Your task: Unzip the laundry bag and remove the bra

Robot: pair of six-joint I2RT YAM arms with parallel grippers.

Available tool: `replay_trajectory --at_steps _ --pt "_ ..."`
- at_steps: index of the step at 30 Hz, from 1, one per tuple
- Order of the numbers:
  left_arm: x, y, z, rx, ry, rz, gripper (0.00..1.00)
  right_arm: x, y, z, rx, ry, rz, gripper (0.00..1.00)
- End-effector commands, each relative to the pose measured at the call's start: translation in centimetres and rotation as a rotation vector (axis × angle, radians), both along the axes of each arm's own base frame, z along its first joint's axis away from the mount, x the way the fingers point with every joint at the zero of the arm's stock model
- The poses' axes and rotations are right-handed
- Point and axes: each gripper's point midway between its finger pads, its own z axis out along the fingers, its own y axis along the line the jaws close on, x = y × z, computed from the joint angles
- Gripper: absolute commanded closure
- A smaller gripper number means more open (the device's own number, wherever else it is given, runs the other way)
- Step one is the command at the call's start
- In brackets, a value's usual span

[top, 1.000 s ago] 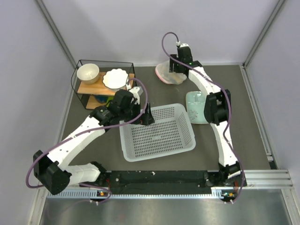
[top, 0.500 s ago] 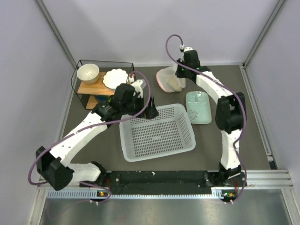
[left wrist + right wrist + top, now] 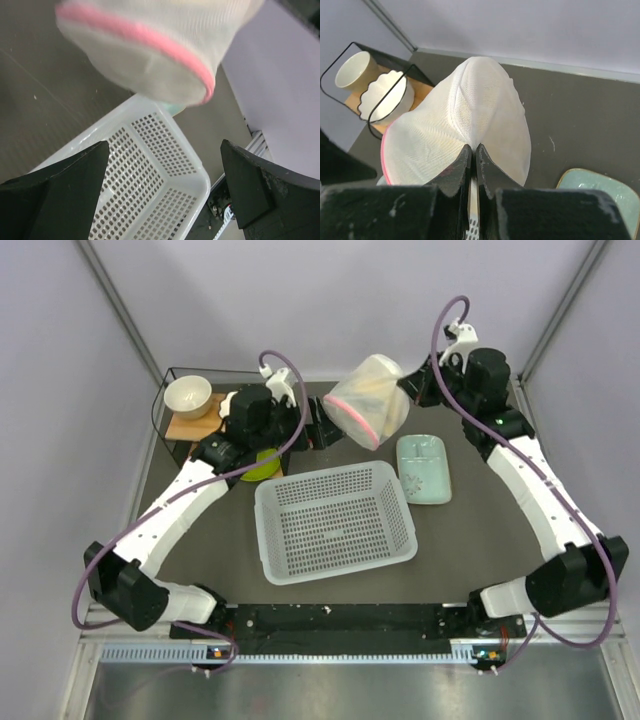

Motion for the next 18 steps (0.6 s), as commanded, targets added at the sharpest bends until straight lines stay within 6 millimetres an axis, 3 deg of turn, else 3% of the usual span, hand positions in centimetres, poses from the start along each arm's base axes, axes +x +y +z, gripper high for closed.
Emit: replay_trajectory --at_steps 1,7,8,9,11,12,18 --pt "1.5 -0.3 5.5 -0.090 -0.130 -0.023 0.01 -3.3 -0.2 1.8 0.054 -0.020 0.046 1.00" --pt "1.2 0.8 6.1 -0.008 -0.248 -0.121 0.01 -6.1 -0.7 1.7 0.056 0.011 0.084 1.00" --pt "1.7 1.8 6.0 -0.013 -0.249 -0.116 0.01 -6.6 -0.3 1.7 0.066 0.017 0.119 1.00" --pt "0.9 1.5 7.0 -0.057 -0.285 -0.190 0.01 -6.9 -0.4 1.3 0.075 0.032 0.136 1.00" --pt "0.7 2.1 6.7 -0.078 -0.314 -0.237 0.01 -7.7 0.3 1.1 0.121 0.075 0.207 1.00" --pt "0.0 2.1 7.5 -0.088 -0.367 -0.276 0.01 -7.9 0.4 1.1 0.136 0.087 0.226 1.00" --pt "1.8 2.7 6.2 0.002 -0.435 -0.236 0.01 -8.0 0.0 0.2 0.235 0.228 0.291 1.00"
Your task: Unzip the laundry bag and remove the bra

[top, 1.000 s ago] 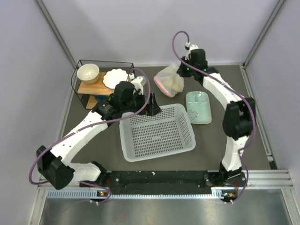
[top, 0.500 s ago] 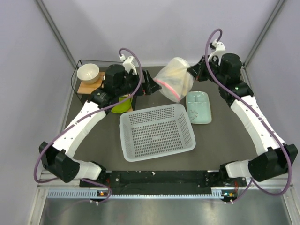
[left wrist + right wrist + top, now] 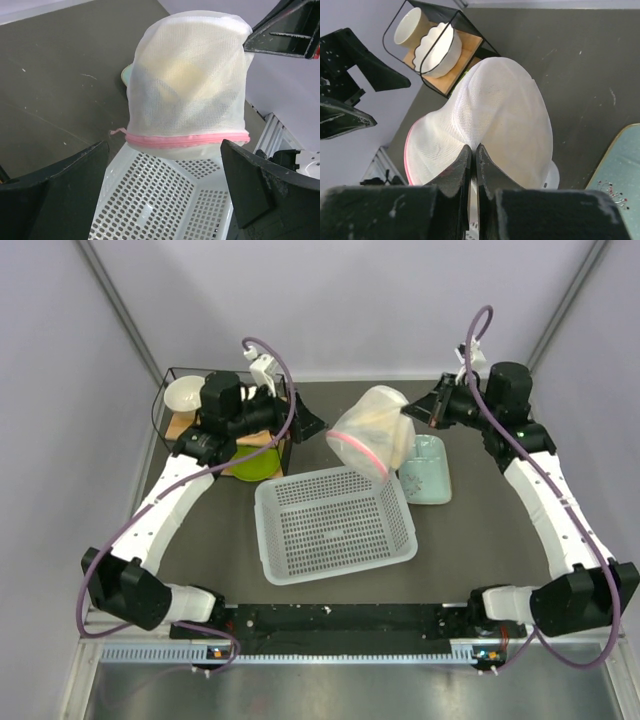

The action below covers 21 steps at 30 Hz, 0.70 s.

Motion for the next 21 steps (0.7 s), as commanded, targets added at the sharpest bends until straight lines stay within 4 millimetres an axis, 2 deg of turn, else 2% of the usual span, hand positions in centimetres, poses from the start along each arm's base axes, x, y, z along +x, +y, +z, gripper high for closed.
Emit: replay_trajectory --at_steps 1,3,9,10,13,14,18,21 --pt "-0.6 -0.5 2.3 0.024 -0.227 -0.083 0.01 -1.0 0.4 1.7 0.116 0.071 0.116 1.00" --pt "-0.8 -0.6 2.6 0.030 -0.272 -0.100 0.01 -0.3 0.0 1.2 0.135 0.108 0.120 1.00" --pt "-2.2 -1.8 2.7 -0.021 -0.337 -0.224 0.01 -0.2 0.5 1.5 0.160 0.126 0.195 1.00" --pt "-2.6 -2.0 2.2 -0.020 -0.353 -0.247 0.01 -0.2 0.7 1.5 0.166 0.134 0.208 1.00" --pt "-3.8 -2.3 2.3 -0.020 -0.383 -0.322 0.01 0.0 0.8 1.5 0.170 0.138 0.222 1.00" --pt "-4.3 -2.3 1.4 0.000 -0.336 -0.342 0.01 -0.1 0.8 1.5 0.174 0.142 0.225 1.00" --pt "-4.3 -2.7 0.3 0.115 -0.437 -0.307 0.01 -0.3 0.8 1.6 0.178 0.141 0.222 1.00" --pt "-4.4 -2.8 0.7 0.093 -0.418 -0.284 0.02 -0.6 0.7 2.0 0.174 0.127 0.210 1.00"
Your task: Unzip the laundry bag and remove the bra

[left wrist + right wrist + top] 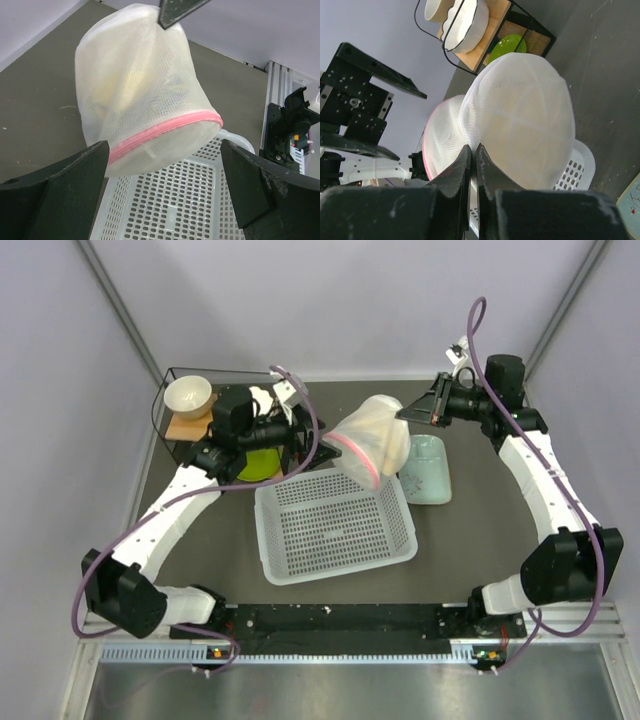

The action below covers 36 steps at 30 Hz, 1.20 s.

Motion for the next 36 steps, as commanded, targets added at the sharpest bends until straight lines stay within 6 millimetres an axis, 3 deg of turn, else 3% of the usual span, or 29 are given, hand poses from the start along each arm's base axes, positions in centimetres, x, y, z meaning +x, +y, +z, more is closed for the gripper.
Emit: replay_trajectory --at_steps 1,5,6,8,9,14,20,25,29,30,32,33,34,36 --pt "-1.0 0.0 1.9 -0.006 -0.119 -0.006 0.02 -0.9 0.0 4.1 0.030 -0.125 0.025 1.00" --pt "-1.6 0.8 1.2 0.047 -0.252 -0.007 0.03 -1.2 0.1 4.3 0.034 -0.126 0.038 1.00" --pt "-1.8 1.0 0.0 0.083 -0.314 -0.024 0.04 -1.4 0.0 4.2 0.035 -0.125 0.040 1.00" --pt "-2.7 1.4 0.9 0.081 -0.430 -0.039 0.04 -1.7 0.1 4.3 0.035 -0.127 0.045 1.00" --pt "-2.8 1.6 0.2 0.110 -0.498 -0.056 0.06 -2.0 0.0 4.3 0.034 -0.133 0.044 1.00" --pt "-2.0 1.9 1.0 0.140 -0.623 -0.010 0.12 -2.7 0.1 4.6 0.040 -0.137 0.058 1.00" --pt "-1.7 0.4 0.8 0.196 -0.692 -0.031 0.03 -3.2 0.1 4.6 0.048 -0.135 0.076 1.00" --pt "-1.6 -1.1 1.2 0.192 -0.718 -0.078 0.02 -3.7 0.2 4.3 0.048 -0.138 0.094 1.00" --pt "-1.5 -2.6 -0.2 0.215 -0.677 -0.151 0.03 -3.7 0.2 3.9 0.045 -0.134 0.095 1.00" --pt "-1.7 -3.0 0.1 0.212 -0.681 -0.164 0.07 -3.8 0.2 3.9 0.046 -0.130 0.093 1.00" --pt "-1.8 -3.4 -0.9 0.227 -0.644 -0.199 0.31 -3.7 0.2 3.8 0.046 -0.128 0.093 1.00" --pt "-1.9 -3.6 -0.8 0.229 -0.641 -0.209 0.45 -3.8 0.2 3.8 0.045 -0.129 0.095 1.00" --pt "-2.0 -3.7 -0.8 0.230 -0.633 -0.217 0.72 -3.7 0.2 3.7 0.043 -0.129 0.094 1.00" --pt "-2.5 -3.8 -1.0 0.235 -0.611 -0.241 0.85 -3.5 0.2 3.7 0.044 -0.129 0.096 1.00"
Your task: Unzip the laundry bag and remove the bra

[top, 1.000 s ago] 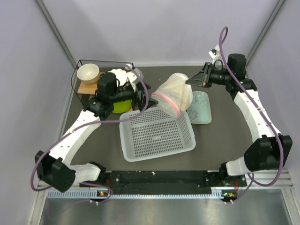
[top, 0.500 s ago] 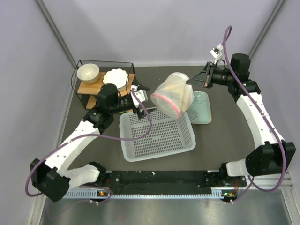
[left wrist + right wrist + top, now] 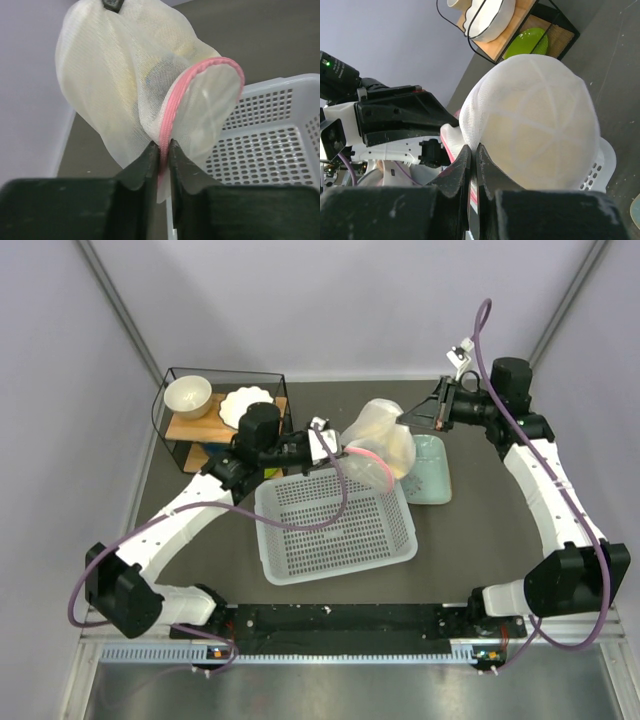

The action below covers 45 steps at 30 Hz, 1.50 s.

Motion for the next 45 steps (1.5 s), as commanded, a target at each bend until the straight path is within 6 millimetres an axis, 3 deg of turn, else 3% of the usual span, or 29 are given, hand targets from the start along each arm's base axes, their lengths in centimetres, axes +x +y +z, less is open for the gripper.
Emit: replay_trajectory --at_steps 1,8,9,10,11,13,15,16,17,18,19,21,26,32,34,45 --pt "-1.3 -0.6 1.6 0.004 -0.011 -0.077 0.97 -0.7 -0.1 1.9 0.012 -0.089 0.025 1.00" --pt "-1.3 0.0 2.5 -0.018 0.104 0.014 1.00 0.4 -0.3 2.0 0.005 -0.076 -0.025 0.99" --pt "-1.1 0.2 2.9 -0.033 0.152 0.058 1.00 0.9 -0.5 1.9 -0.004 -0.079 -0.056 0.86" --pt "-1.0 0.4 3.4 -0.047 0.164 0.081 1.00 1.1 -0.7 1.8 -0.012 -0.075 -0.076 0.43" --pt "-0.9 0.5 3.7 -0.057 0.187 0.105 1.00 1.0 -1.0 1.9 -0.021 -0.088 -0.101 0.25" --pt "-0.1 0.8 4.6 -0.091 0.229 0.175 1.00 1.5 -1.8 1.5 -0.062 -0.110 -0.176 0.01" --pt "0.7 0.9 6.9 -0.184 0.343 0.269 1.00 1.6 -3.0 1.5 -0.111 -0.143 -0.260 0.01" --pt "1.3 0.7 5.2 -0.148 0.457 0.329 1.00 1.7 -3.6 1.3 -0.139 -0.165 -0.288 0.01" --pt "1.3 0.3 8.2 -0.195 0.495 0.321 1.00 1.5 -3.9 0.5 -0.161 -0.159 -0.308 0.01" --pt "1.0 -0.3 8.3 -0.217 0.628 0.332 1.00 1.2 -4.3 0.8 -0.174 -0.181 -0.332 0.01" --pt "0.5 -1.6 7.7 -0.202 0.728 0.277 1.00 0.8 -4.4 0.7 -0.183 -0.199 -0.324 0.01" --pt "-0.6 -2.7 9.1 -0.238 0.856 0.222 1.00 -0.1 -3.9 0.1 -0.178 -0.205 -0.277 0.01" --pt "-0.7 -3.5 10.3 -0.297 1.042 0.173 1.00 -2.1 -3.3 -1.2 -0.172 -0.216 -0.200 0.01" --pt "0.0 -3.8 11.4 -0.351 1.066 0.152 1.00 -2.8 -1.7 -2.5 -0.031 -0.154 -0.129 0.01" --pt "-0.1 -3.9 11.8 -0.361 1.089 0.123 1.00 -3.0 -1.3 -1.4 0.018 -0.219 -0.106 0.01" --pt "0.6 -2.3 13.2 -0.411 1.103 0.129 1.00 -4.6 -0.1 -2.4 0.210 -0.263 -0.021 0.01"
